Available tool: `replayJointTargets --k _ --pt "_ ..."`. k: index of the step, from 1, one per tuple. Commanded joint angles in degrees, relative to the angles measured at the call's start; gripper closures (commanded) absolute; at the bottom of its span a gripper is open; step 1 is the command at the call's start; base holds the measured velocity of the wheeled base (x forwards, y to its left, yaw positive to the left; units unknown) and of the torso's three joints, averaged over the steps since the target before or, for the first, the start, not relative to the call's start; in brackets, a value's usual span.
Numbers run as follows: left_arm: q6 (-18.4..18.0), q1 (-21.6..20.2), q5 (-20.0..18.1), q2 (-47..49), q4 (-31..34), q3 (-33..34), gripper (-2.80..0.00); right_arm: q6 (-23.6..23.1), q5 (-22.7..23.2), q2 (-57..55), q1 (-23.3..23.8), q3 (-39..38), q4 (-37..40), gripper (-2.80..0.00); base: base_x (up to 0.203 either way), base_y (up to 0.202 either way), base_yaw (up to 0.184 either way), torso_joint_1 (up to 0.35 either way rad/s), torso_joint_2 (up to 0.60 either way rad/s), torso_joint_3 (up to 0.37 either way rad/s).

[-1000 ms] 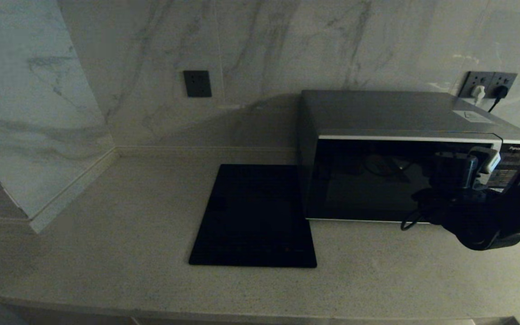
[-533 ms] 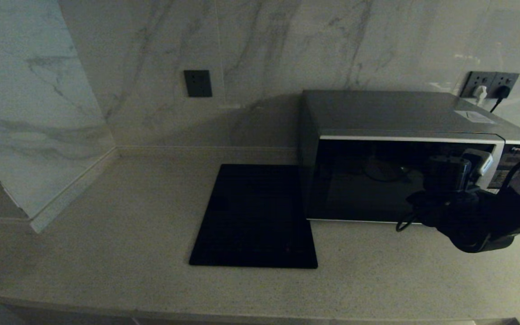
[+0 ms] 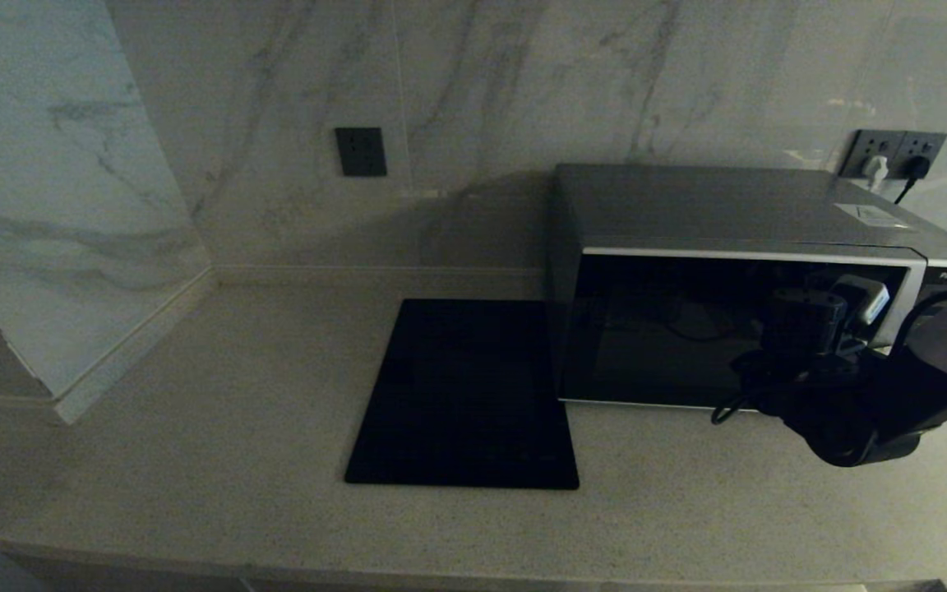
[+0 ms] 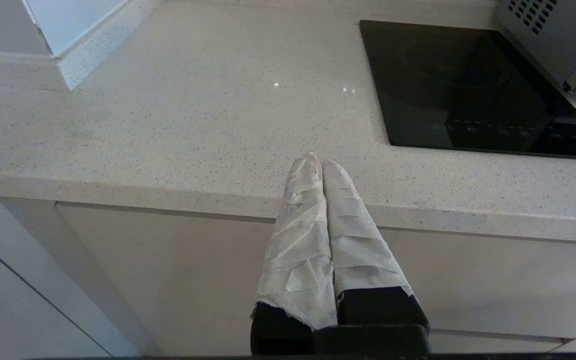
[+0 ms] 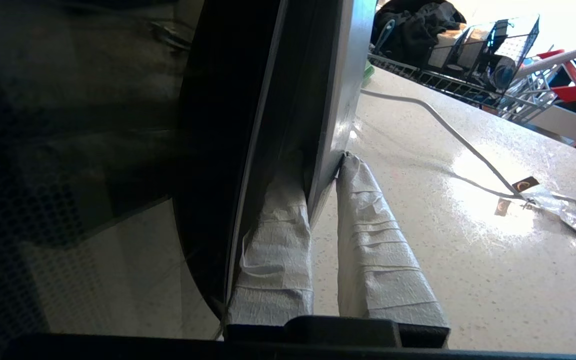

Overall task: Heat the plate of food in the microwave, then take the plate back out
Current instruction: Open the microwave oven

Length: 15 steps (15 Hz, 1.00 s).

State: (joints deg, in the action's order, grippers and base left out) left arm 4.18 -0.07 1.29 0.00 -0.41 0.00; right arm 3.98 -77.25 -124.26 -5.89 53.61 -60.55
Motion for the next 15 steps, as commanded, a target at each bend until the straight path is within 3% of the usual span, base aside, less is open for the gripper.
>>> replayJointTargets --k 1,3,7,9,10,15 --pt "0.04 -0.01 0.03 0.08 -0.02 0.00 0.00 -1.03 -2.57 -0.79 -0.09 -0.03 -0.64 0.00 0.000 0.000 0.000 0.000 0.00 0.000" --pt "0.04 -0.01 0.03 0.05 -0.02 0.00 0.00 -2.33 -5.92 -0.80 -0.09 0.67 -1.79 0.00 0.000 0.000 0.000 0.000 0.00 0.000" --pt "0.04 -0.01 0.03 0.04 -0.02 0.00 0.00 -4.57 -8.18 -1.34 -0.09 0.20 -5.71 0.00 0.000 0.000 0.000 0.000 0.00 0.000" --pt "0.04 -0.01 0.03 0.03 -0.02 0.00 0.00 -9.32 -10.40 -1.42 -0.47 -0.03 -5.87 0.00 0.000 0.000 0.000 0.000 0.00 0.000" --pt "0.04 -0.01 0.03 0.00 -0.02 0.00 0.00 -11.43 -10.41 -1.32 -0.80 -0.96 -6.16 0.00 0.000 0.000 0.000 0.000 0.00 0.000" --pt "0.04 -0.01 0.03 0.08 -0.02 0.00 0.00 -12.16 -10.41 4.67 -1.14 -6.99 -7.16 0.00 0.000 0.000 0.000 0.000 0.00 0.000"
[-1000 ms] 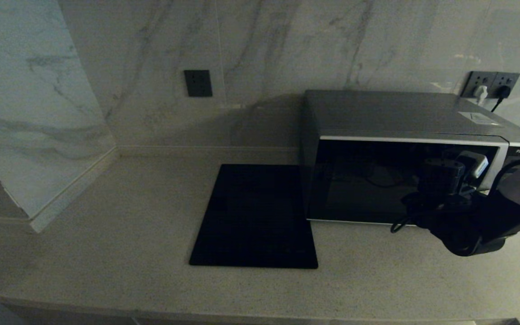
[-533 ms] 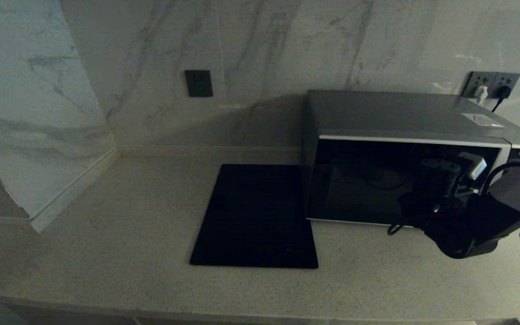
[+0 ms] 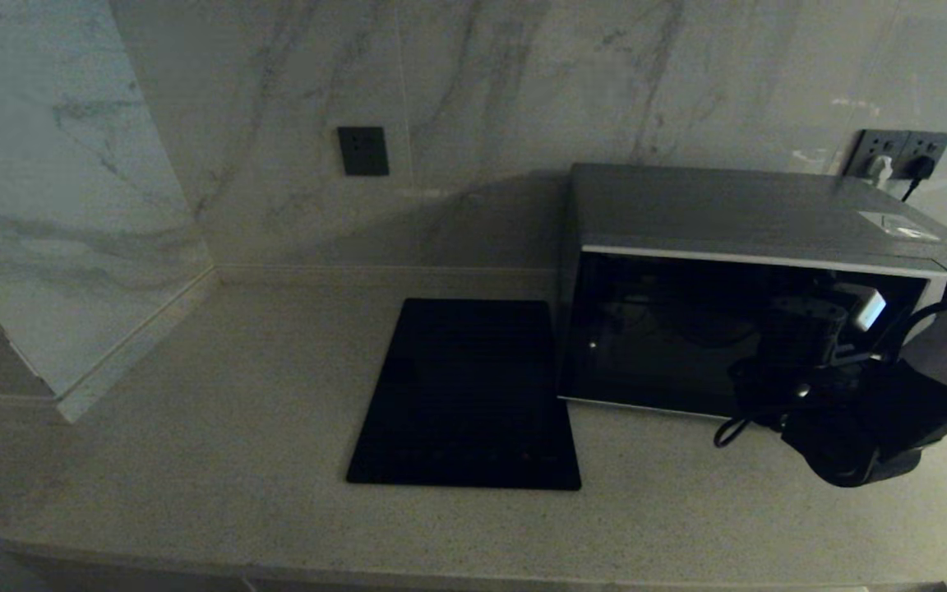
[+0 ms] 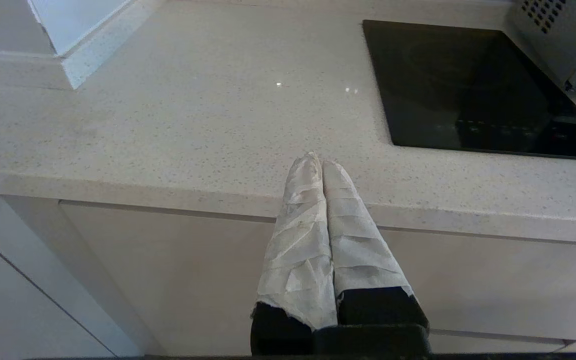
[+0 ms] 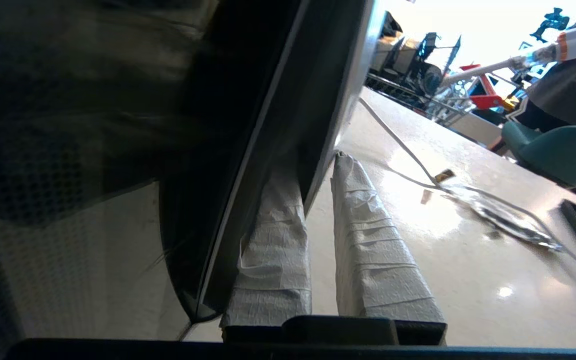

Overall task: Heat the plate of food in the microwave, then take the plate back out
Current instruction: Open the microwave oven

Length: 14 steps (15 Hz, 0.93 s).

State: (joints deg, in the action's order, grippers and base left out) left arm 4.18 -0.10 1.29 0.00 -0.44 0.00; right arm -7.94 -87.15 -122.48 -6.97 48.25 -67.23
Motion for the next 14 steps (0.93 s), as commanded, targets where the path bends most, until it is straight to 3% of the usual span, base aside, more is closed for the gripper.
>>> replayJointTargets --k 1,5,14 --pt "0.04 0.01 0.03 0.01 0.00 0.00 0.00 -0.24 -0.51 4.10 -0.06 -3.04 -0.58 0.00 0.000 0.000 0.000 0.000 0.00 0.000" --pt "0.04 0.01 0.03 0.01 0.00 0.00 0.00 -0.20 -0.51 7.20 -0.06 -8.70 -2.08 0.00 0.000 0.000 0.000 0.000 0.00 0.000" --pt "0.04 0.01 0.03 0.09 0.00 0.00 0.00 -0.29 -0.51 4.77 -3.78 -14.87 -15.83 0.00 0.000 0.000 0.000 0.000 0.00 0.000"
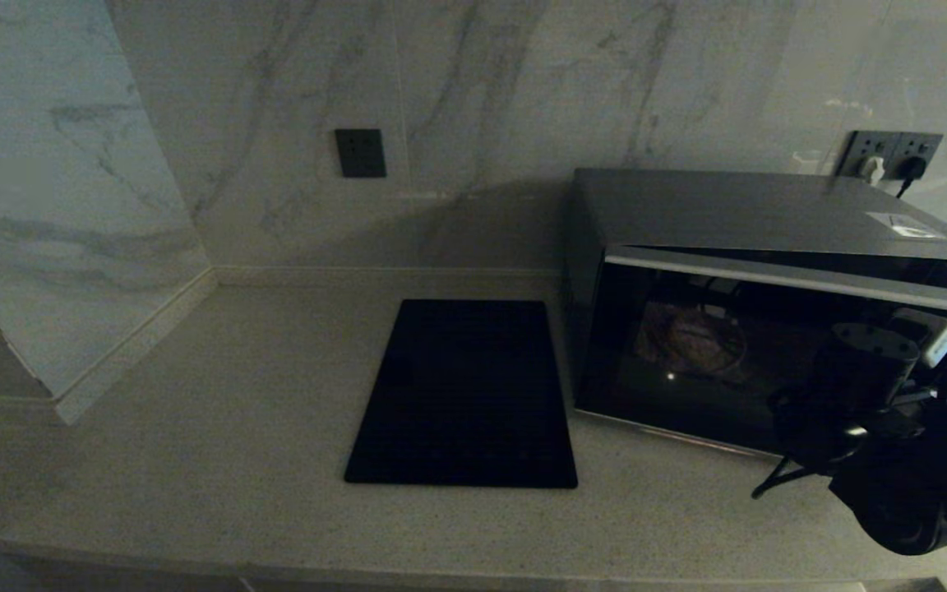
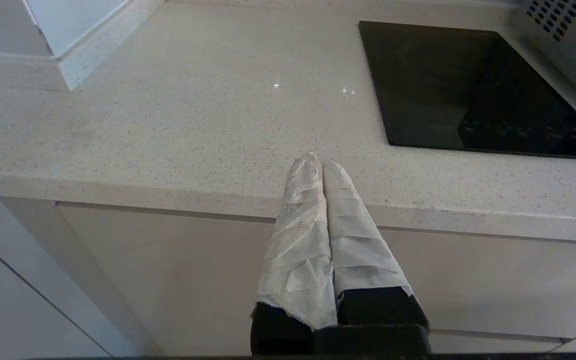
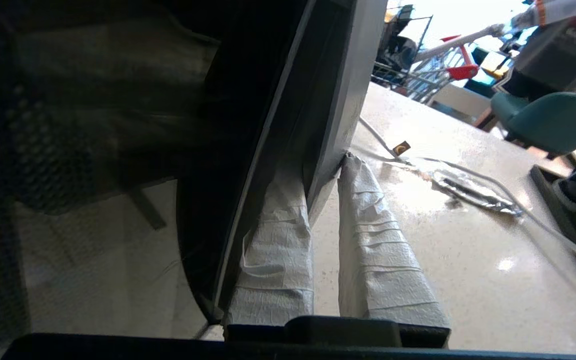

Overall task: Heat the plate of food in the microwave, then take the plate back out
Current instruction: Open the microwave oven

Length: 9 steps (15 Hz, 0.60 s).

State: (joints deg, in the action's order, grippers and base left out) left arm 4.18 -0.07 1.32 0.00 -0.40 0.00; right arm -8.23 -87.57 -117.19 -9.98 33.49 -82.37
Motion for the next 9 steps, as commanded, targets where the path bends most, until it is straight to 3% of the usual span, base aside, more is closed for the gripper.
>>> replayJointTargets --k 1,8,9 --pt "0.04 -0.01 0.00 0.00 -0.04 0.00 0.00 -0.66 -0.10 -1.42 -1.08 0.61 -0.68 0.00 0.000 0.000 0.000 0.000 0.00 0.000" --pt "0.04 -0.01 0.00 0.09 -0.04 0.00 0.00 -4.30 -0.10 -2.64 -3.93 3.22 -0.95 0.00 0.000 0.000 0.000 0.000 0.00 0.000" --pt "0.04 -0.01 0.00 0.00 -0.04 0.00 0.00 -4.33 -0.10 -1.78 -4.24 2.62 -0.95 -2.80 0.000 0.000 0.000 0.000 0.00 0.000"
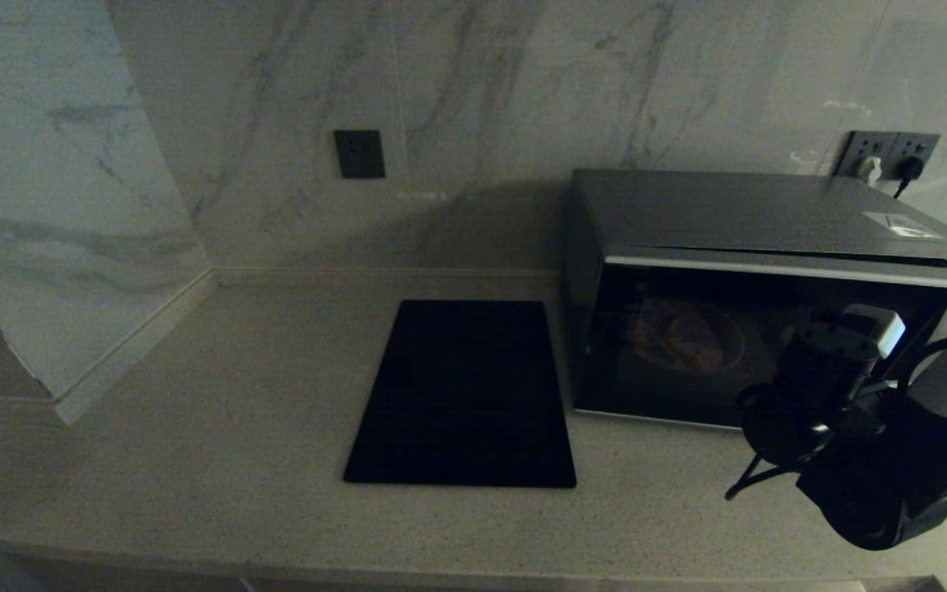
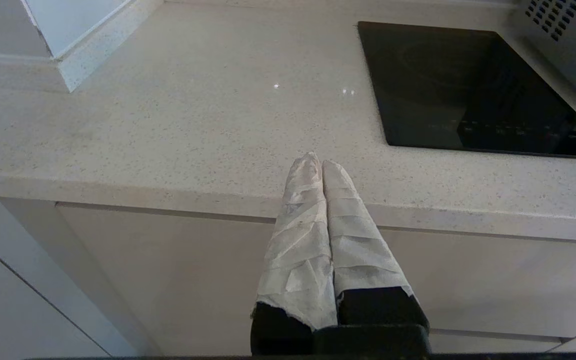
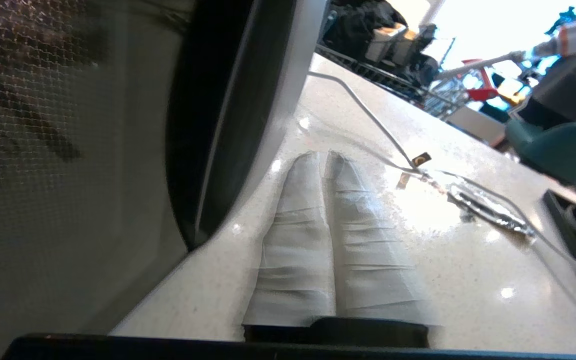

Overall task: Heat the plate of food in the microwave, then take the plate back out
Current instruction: Open the microwave oven

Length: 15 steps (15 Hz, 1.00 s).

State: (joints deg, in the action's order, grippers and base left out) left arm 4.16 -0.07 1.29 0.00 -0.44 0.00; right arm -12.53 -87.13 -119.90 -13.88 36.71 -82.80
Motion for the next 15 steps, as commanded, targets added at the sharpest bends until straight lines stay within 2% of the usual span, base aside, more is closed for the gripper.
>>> replayJointTargets --k 1,8,15 --pt "0.06 -0.01 0.03 0.03 0.00 0.00 0.00 -0.03 -0.54 1.87 -0.49 -0.89 -0.52 -2.80 0.000 0.000 0.000 0.000 0.00 0.000" --pt "0.06 -0.01 0.03 0.01 0.00 0.00 0.00 -0.13 -0.54 9.33 -1.42 -6.27 -0.52 -2.80 0.000 0.000 0.000 0.000 0.00 0.000" --pt "0.06 -0.01 0.03 0.00 0.00 0.00 0.00 -0.39 -0.54 19.42 -8.93 -7.58 -0.46 -2.80 0.000 0.000 0.000 0.000 0.00 0.000"
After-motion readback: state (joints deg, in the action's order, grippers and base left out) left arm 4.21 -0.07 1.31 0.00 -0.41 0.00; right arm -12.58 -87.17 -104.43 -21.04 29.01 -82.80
